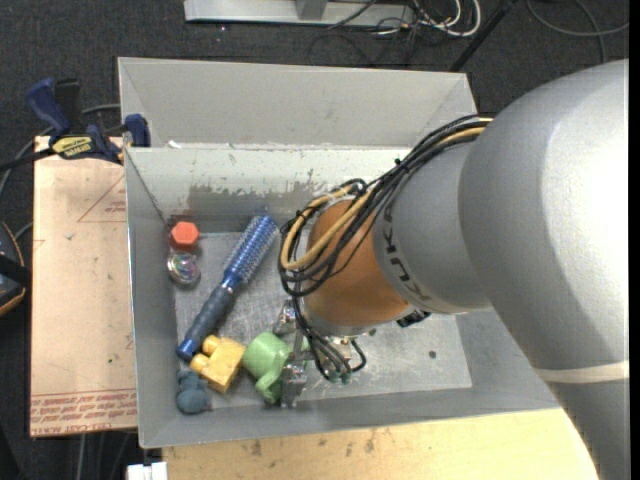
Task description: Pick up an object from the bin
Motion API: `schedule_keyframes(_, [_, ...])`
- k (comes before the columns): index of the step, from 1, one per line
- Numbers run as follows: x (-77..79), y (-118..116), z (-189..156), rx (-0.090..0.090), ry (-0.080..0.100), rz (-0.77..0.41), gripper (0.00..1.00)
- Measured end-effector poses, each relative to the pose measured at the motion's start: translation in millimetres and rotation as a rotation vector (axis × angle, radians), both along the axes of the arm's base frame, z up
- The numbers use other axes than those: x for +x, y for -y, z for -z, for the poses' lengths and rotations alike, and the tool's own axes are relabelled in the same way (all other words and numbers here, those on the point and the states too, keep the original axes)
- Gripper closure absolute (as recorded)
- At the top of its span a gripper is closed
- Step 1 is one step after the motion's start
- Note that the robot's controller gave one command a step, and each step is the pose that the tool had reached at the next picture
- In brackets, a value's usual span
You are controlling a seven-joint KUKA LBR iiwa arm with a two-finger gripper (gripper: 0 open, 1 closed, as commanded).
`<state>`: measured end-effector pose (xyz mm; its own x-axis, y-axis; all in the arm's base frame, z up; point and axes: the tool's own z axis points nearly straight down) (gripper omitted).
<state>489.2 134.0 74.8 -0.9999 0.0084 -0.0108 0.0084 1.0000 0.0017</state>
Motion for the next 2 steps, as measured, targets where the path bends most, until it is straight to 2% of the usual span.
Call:
schedule_keyframes(1, [0.3,1,-1,0.001,-0.001,0.003,1.0])
schedule_keyframes(2, [-3.3,-13,-147,0.002,-0.001,0.033,1.0])
